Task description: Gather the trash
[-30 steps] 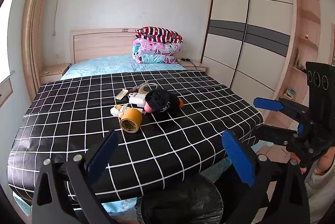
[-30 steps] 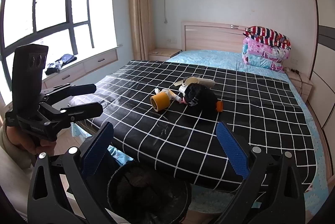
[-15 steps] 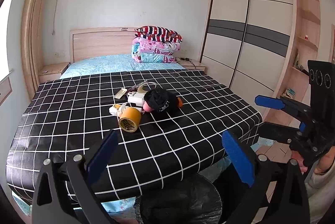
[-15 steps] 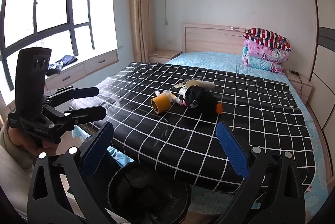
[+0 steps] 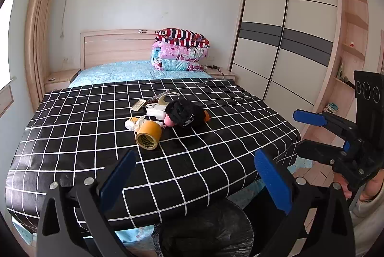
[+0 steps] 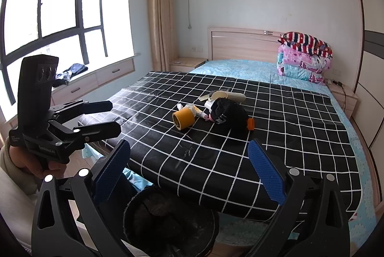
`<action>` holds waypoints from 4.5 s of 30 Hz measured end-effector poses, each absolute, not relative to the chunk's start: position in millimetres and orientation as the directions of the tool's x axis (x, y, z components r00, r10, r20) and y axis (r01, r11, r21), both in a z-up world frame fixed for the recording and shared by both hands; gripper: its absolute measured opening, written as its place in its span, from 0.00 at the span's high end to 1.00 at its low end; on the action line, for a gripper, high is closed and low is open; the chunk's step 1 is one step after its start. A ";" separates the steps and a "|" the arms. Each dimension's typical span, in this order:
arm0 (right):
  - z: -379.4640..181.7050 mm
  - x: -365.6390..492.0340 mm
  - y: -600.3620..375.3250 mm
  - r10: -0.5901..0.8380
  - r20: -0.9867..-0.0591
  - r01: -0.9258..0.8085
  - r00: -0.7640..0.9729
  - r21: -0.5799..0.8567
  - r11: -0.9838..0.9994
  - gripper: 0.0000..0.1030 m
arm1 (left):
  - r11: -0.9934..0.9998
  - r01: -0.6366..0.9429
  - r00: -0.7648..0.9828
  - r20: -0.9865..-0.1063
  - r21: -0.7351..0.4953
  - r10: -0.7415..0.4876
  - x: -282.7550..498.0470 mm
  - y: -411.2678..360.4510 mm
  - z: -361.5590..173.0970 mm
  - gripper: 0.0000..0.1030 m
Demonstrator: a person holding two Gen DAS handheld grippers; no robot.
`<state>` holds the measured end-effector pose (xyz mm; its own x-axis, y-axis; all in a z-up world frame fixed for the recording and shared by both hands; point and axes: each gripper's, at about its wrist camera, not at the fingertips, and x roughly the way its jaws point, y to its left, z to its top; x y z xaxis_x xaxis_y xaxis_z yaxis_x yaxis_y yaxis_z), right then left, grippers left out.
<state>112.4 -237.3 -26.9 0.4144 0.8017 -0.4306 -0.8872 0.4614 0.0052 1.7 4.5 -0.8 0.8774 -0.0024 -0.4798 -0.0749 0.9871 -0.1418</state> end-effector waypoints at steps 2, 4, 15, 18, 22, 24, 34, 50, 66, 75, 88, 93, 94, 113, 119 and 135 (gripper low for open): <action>-27.3 112.1 -237.9 0.801 -0.431 -0.887 0.415 0.006 0.462 0.04 | 0.987 -0.076 0.878 -0.479 -0.142 -0.002 1.6 4.3 -0.8 0.07; -26.6 112.2 -237.6 0.801 -0.431 -0.887 0.414 0.006 0.462 0.04 | 0.987 -0.074 0.878 -0.478 -0.139 -0.001 1.3 3.3 -1.0 0.07; -25.6 112.4 -237.7 0.799 -0.435 -0.886 0.416 0.006 0.464 0.04 | 0.987 -0.075 0.877 -0.480 -0.143 -0.003 0.5 3.7 -2.0 0.07; -25.2 112.8 -237.5 0.799 -0.436 -0.886 0.415 0.007 0.464 0.04 | 0.987 -0.075 0.877 -0.480 -0.144 -0.003 0.4 4.1 -2.1 0.07; -25.3 113.0 -237.3 0.799 -0.436 -0.886 0.415 0.007 0.464 0.04 | 0.987 -0.075 0.878 -0.479 -0.144 -0.003 0.3 4.0 -2.0 0.07; -25.0 113.0 -237.3 0.798 -0.435 -0.885 0.416 0.007 0.465 0.04 | 0.987 -0.076 0.877 -0.480 -0.144 -0.003 0.5 4.0 -2.0 0.07; -24.8 115.9 -236.9 0.796 -0.437 -0.882 0.420 0.010 0.471 0.04 | 0.986 -0.079 0.874 -0.485 -0.147 -0.003 1.1 6.3 -3.1 0.07; -34.8 145.1 -216.4 0.786 -0.472 -0.889 0.400 0.009 0.458 0.04 | 0.979 -0.115 0.844 -0.536 -0.168 0.007 23.1 31.4 -24.0 0.07; -46.5 227.8 -132.8 0.742 -0.558 -0.905 0.372 -0.043 0.422 0.04 | 0.965 -0.173 0.796 -0.605 -0.197 0.019 91.2 84.1 -56.5 0.08; -63.4 279.4 -91.2 0.704 -0.620 -0.903 0.347 -0.018 0.429 0.04 | 0.953 -0.179 0.764 -0.645 -0.245 -0.023 130.6 100.8 -78.2 0.08; -88.5 310.7 -63.2 0.651 -0.690 -0.904 0.316 -0.010 0.428 0.37 | 0.955 -0.160 0.748 -0.662 -0.248 -0.047 152.3 108.8 -94.7 0.49; -89.7 312.8 -63.4 0.647 -0.689 -0.901 0.327 -0.019 0.434 0.55 | 0.954 -0.157 0.748 -0.662 -0.255 -0.054 156.5 108.7 -96.8 0.53; -88.9 314.2 -64.4 0.650 -0.687 -0.900 0.325 -0.013 0.436 0.57 | 0.955 -0.153 0.748 -0.661 -0.253 -0.055 156.4 107.9 -96.8 0.53; -54.9 303.3 -84.0 0.725 -0.607 -0.901 0.324 0.035 0.432 0.66 | 0.959 -0.159 0.772 -0.635 -0.233 -0.026 132.2 100.3 -74.6 0.56; -43.6 293.5 -91.9 0.741 -0.584 -0.902 0.331 0.034 0.430 0.65 | 0.964 -0.149 0.786 -0.618 -0.221 -0.020 120.2 91.6 -61.8 0.56; -18.8 267.0 -116.3 0.769 -0.526 -0.902 0.363 0.011 0.432 0.65 | 0.969 -0.135 0.819 -0.574 -0.207 -0.008 89.5 76.1 -37.0 0.56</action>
